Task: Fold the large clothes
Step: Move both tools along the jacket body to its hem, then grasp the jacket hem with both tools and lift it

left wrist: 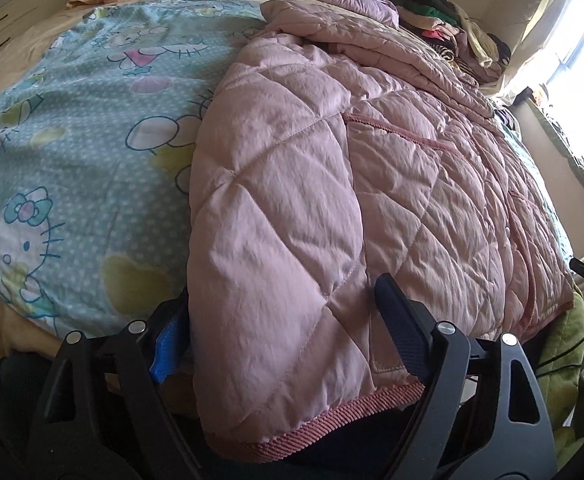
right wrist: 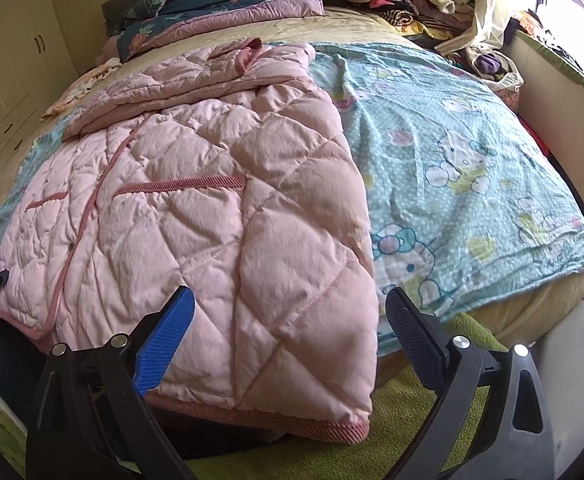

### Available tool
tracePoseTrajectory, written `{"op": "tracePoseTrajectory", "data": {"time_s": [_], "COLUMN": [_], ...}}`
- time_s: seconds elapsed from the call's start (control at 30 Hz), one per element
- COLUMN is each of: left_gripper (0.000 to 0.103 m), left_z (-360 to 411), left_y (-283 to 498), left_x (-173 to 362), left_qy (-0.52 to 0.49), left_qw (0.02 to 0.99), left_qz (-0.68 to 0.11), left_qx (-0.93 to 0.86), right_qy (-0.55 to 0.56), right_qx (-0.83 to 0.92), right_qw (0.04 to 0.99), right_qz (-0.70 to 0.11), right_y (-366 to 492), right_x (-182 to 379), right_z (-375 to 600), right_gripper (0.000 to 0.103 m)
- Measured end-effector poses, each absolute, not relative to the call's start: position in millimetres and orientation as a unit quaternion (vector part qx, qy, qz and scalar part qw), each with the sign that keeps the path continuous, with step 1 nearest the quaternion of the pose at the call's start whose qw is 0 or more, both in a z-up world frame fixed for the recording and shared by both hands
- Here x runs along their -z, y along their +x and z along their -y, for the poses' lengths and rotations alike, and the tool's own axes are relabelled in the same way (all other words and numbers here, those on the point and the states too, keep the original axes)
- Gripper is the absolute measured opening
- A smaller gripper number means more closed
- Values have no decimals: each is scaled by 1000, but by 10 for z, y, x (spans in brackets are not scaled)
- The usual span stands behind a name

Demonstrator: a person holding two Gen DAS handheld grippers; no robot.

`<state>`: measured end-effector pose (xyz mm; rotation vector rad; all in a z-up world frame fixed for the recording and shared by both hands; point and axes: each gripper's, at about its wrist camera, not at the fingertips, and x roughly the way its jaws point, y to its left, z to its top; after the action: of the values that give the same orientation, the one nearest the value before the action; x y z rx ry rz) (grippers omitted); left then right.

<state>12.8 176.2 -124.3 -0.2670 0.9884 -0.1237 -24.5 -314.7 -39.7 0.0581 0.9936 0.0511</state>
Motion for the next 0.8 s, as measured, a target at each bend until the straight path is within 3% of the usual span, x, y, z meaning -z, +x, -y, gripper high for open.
{"op": "tracePoseTrajectory", "data": {"time_s": [0.37, 0.47, 0.5, 0.6, 0.63, 0.67, 0.7, 0.8], "left_gripper": [82, 83, 83, 81, 76, 63, 49, 24], "left_z": [-1724, -1722, -1722, -1709, -1703, -1694, -1684, -1652], "left_y": [56, 27, 21, 11, 5, -6, -20, -46], "left_x": [1272, 1278, 1281, 1277, 1264, 1246, 1222, 1144], "left_qy": [-117, -119, -120, -117, -115, -112, -111, -103], "left_qw": [864, 863, 863, 864, 866, 869, 872, 880], "left_qz": [-485, -487, -487, -485, -482, -478, -473, -460], "left_qx": [65, 65, 65, 63, 62, 61, 60, 64], "right_qy": [46, 43, 40, 42, 39, 41, 41, 37], "right_qx": [-57, -77, -79, -98, -101, -107, -112, -122], "right_qw": [845, 842, 842, 848, 852, 856, 859, 871], "right_qz": [-529, -532, -531, -519, -513, -505, -498, -474], "right_y": [-354, -382, -394, -438, -448, -462, -475, -467], "right_x": [738, 751, 749, 689, 658, 613, 567, 408], "right_z": [3227, 3184, 3174, 3159, 3151, 3142, 3134, 3079], "right_gripper": [94, 77, 76, 53, 43, 36, 32, 22]}}
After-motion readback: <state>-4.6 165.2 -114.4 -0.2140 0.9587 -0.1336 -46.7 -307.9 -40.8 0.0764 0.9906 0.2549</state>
